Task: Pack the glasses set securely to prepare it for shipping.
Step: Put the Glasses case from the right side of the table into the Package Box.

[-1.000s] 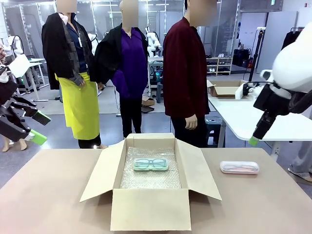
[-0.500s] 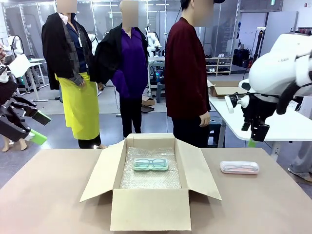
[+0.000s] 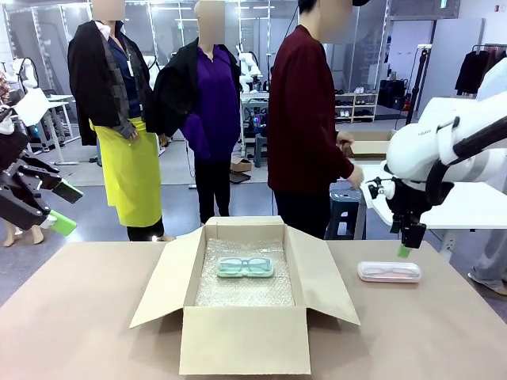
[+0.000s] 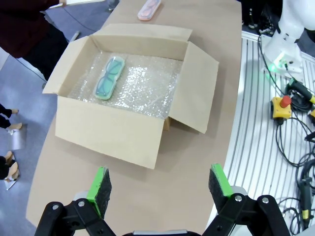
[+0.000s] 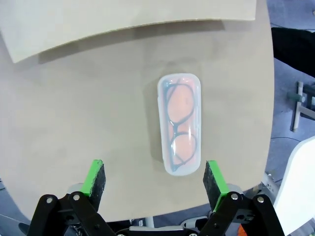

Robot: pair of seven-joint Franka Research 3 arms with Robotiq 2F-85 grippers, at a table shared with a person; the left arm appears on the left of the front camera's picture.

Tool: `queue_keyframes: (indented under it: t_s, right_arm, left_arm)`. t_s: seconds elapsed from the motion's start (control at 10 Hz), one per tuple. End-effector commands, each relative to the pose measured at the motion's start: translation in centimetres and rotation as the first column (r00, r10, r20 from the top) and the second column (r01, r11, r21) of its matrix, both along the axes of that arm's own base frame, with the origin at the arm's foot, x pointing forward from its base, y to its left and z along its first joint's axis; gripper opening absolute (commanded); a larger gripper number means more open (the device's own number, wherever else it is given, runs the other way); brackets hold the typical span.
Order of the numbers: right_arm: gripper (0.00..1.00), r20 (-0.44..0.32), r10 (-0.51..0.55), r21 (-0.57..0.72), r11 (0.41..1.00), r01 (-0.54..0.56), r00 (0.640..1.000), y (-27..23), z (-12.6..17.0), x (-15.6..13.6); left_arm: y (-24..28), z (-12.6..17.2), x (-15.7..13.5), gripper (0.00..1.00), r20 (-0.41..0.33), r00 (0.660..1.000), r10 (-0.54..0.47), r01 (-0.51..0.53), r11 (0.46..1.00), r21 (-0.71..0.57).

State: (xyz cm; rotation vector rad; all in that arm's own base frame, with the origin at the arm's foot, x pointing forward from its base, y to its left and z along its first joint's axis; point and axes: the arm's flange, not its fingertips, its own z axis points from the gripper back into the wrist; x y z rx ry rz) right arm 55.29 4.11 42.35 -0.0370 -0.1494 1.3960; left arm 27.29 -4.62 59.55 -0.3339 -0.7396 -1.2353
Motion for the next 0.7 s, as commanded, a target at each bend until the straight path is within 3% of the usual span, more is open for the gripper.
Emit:
queue_keyframes:
  t_s: [0.0,0.1,0.3,0.6]
  right_arm:
    - [1.00,0.013,0.020,0.002,1.000,-0.020,1.000,-0.2,-1.1,1.4]
    - [1.00,0.000,0.000,0.000,1.000,0.000,1.000,0.0,0.0,0.0]
    - [1.00,0.000,0.000,0.000,1.000,0.000,1.000,0.0,0.0,0.0]
    - [1.00,-0.033,0.080,0.003,0.997,-0.080,0.996,0.1,-4.2,2.0]
  left_arm:
    - [0.2,0.1,0.0,1.00,0.002,1.000,-0.023,0.023,1.000,-0.002]
    - [0.2,0.1,0.0,1.00,0.002,1.000,-0.023,0.023,1.000,-0.002]
    - [0.2,0.1,0.0,1.00,0.002,1.000,-0.023,0.023,1.000,-0.002]
    - [0.2,0.1,0.0,1.00,0.002,1.000,-0.023,0.023,1.000,-0.002]
